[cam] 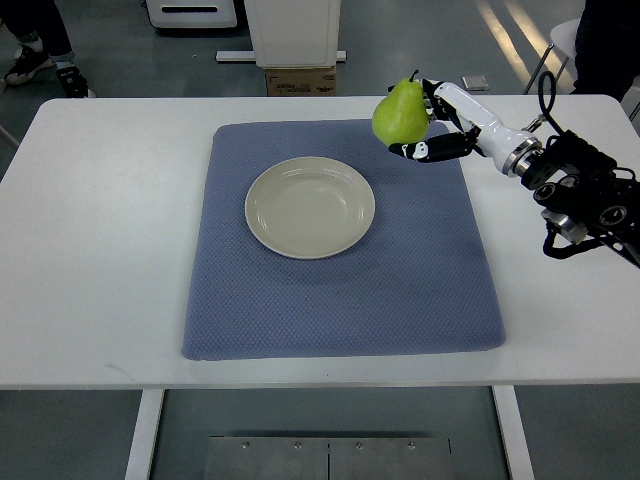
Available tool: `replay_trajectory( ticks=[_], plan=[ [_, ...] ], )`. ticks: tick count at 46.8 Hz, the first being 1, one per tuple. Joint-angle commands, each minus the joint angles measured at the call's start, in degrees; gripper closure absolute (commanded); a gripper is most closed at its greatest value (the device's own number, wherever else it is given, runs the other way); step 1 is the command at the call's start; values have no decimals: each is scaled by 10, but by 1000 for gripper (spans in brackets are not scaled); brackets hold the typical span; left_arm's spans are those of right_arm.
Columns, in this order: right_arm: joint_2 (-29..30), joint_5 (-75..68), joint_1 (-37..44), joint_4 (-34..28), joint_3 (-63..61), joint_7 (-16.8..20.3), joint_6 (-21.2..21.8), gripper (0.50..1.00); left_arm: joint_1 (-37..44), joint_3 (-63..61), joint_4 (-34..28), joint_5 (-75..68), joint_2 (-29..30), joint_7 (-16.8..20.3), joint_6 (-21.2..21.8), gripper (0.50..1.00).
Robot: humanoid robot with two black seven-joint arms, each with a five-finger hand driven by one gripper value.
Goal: Place pear on plate with right hand
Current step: 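Lift the pear with the right hand and carry it over the plate, then lower the pear onto the cream plate with the right hand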
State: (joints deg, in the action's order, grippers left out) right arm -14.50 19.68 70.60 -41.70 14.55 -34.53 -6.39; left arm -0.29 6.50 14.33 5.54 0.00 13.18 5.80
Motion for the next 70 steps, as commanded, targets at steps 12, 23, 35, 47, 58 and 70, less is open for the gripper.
replay_trajectory(
  ticks=[12, 23, 35, 47, 58, 70],
  plan=[
    [72, 1, 19, 5, -1, 10, -4, 1000, 0, 0, 0, 0, 0, 0, 0, 500],
    [83, 1, 11, 4, 4, 10, -7, 1000, 0, 0, 0, 0, 0, 0, 0, 500],
    [131, 3, -15, 6, 7, 11, -20, 1000, 0, 1, 0, 0, 0, 0, 0, 500],
    [145, 4, -49, 52, 8, 34, -21, 1000, 0, 0, 0, 0, 0, 0, 0, 500],
    [145, 5, -68, 60, 8, 36, -21, 1000, 0, 0, 0, 0, 0, 0, 0, 500],
    [145, 4, -80, 60, 7, 36, -23, 1000, 0, 0, 0, 0, 0, 0, 0, 500]
  ],
)
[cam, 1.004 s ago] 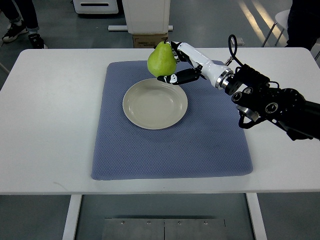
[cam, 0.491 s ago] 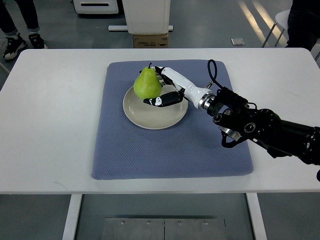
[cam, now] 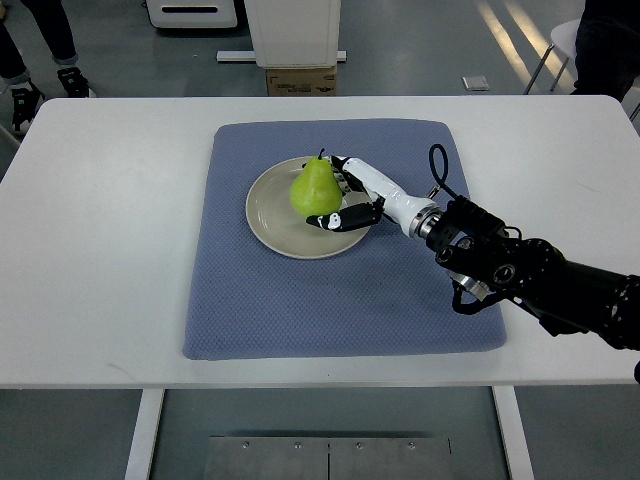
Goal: Place pear on plate with right hand
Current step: 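Lower the pear onto the cream plate with the right hand, then open the right hand and withdraw it away from the pear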
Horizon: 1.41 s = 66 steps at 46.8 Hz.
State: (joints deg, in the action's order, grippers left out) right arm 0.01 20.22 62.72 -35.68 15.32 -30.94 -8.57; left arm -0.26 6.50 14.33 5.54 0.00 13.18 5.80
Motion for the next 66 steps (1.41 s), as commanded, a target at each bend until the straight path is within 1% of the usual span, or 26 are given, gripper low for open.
replay_trajectory(
  ticks=[1, 3, 4, 6, 7, 9, 10, 11, 20, 33, 48, 56, 60, 66],
  plan=[
    [0, -2, -3, 0, -2, 0, -1, 1000, 0, 0, 0, 0, 0, 0, 0, 500],
    [0, -4, -8, 1, -6, 0, -8, 1000, 0, 0, 0, 0, 0, 0, 0, 500],
    [0, -4, -9, 1, -7, 0, -14, 965, 0, 0, 0, 0, 0, 0, 0, 500],
    [0, -4, -11, 1, -8, 0, -29, 780, 0, 0, 0, 0, 0, 0, 0, 500],
    [0, -4, -12, 1, -8, 0, -35, 708, 0, 0, 0, 0, 0, 0, 0, 500],
    [0, -5, -12, 1, -9, -1, -43, 593, 0, 0, 0, 0, 0, 0, 0, 500],
    [0, -5, -12, 1, -9, -1, -45, 547, 0, 0, 0, 0, 0, 0, 0, 500],
    [0, -5, -12, 1, -9, -1, -46, 515, -1, 0, 0, 1, 0, 0, 0, 500],
    [0, -5, -11, -4, -8, -3, -45, 502, 0, 0, 0, 0, 0, 0, 0, 500],
    [0, -5, -1, -6, -13, -1, -43, 500, 0, 0, 0, 0, 0, 0, 0, 500],
    [0, -7, -14, 0, -135, 0, -44, 500, 0, 0, 0, 0, 0, 0, 0, 500],
    [-8, -9, -17, 1, -165, 1, -44, 500, 0, 0, 0, 0, 0, 0, 0, 500],
    [-25, -20, -18, 1, -194, 12, -44, 500, 0, 1, 0, 0, 0, 0, 0, 500],
    [-64, -58, -38, 1, -258, 43, -39, 500, 0, 0, 0, 0, 0, 0, 0, 500]
  ],
)
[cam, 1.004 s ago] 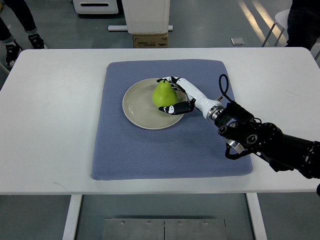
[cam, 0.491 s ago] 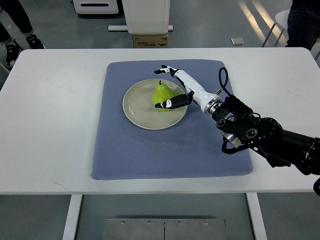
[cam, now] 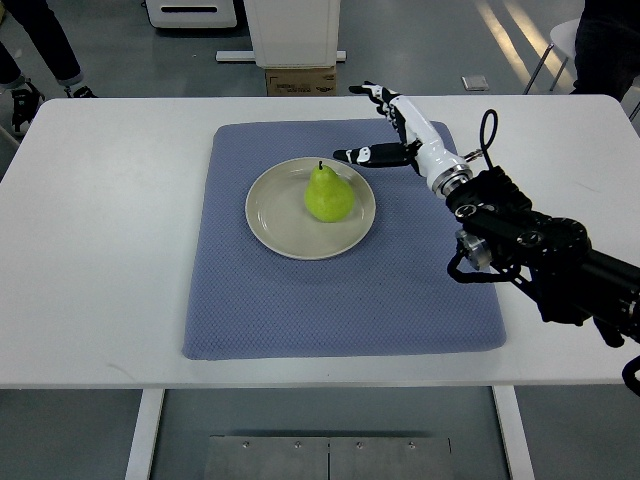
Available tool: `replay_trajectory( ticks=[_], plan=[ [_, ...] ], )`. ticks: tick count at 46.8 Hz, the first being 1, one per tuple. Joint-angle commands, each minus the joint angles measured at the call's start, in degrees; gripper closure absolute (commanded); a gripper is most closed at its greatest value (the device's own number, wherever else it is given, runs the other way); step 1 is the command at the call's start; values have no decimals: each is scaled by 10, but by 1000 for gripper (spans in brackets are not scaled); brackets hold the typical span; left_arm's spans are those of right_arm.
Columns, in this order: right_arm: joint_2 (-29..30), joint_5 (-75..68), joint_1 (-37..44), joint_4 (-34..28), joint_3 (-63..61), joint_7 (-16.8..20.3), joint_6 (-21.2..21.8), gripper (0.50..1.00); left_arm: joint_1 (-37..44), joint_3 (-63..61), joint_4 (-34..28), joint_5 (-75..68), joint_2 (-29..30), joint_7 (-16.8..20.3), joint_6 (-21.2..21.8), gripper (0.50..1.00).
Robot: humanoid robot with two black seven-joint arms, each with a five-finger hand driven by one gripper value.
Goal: Place pear on plate with right hand
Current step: 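Open the right hand and withdraw it away from the pear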
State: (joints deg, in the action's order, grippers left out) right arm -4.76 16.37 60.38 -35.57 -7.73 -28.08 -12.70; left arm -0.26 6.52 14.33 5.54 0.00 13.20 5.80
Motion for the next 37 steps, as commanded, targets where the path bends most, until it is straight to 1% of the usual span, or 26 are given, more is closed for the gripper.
replay_trajectory(
  ticks=[1, 9, 12, 17, 21, 27, 32, 37],
  plan=[
    [-21, -27, -20, 0, -34, 19, 2, 500, 0, 1, 0, 0, 0, 0, 0, 500],
    [-40, -80, -38, 4, -97, 43, 11, 500, 0, 0, 0, 0, 0, 0, 0, 500],
    [-47, -103, -45, 4, -119, 59, 31, 500, 0, 1, 0, 0, 0, 0, 0, 500],
    [-53, -143, -61, 8, -169, 81, 79, 500, -1, 0, 0, 1, 0, 0, 0, 500],
    [-52, -165, -82, 24, -212, 93, 101, 500, 0, 0, 0, 0, 0, 0, 0, 500],
    [-51, -180, -104, 52, -267, 103, 109, 500, -1, 0, 0, 0, 0, 0, 0, 500],
    [-51, -183, -115, 55, -279, 107, 123, 500, 0, 0, 0, 0, 0, 0, 0, 500],
    [-51, -183, -120, 55, -278, 107, 123, 500, 0, 0, 0, 0, 0, 0, 0, 500]
  ],
)
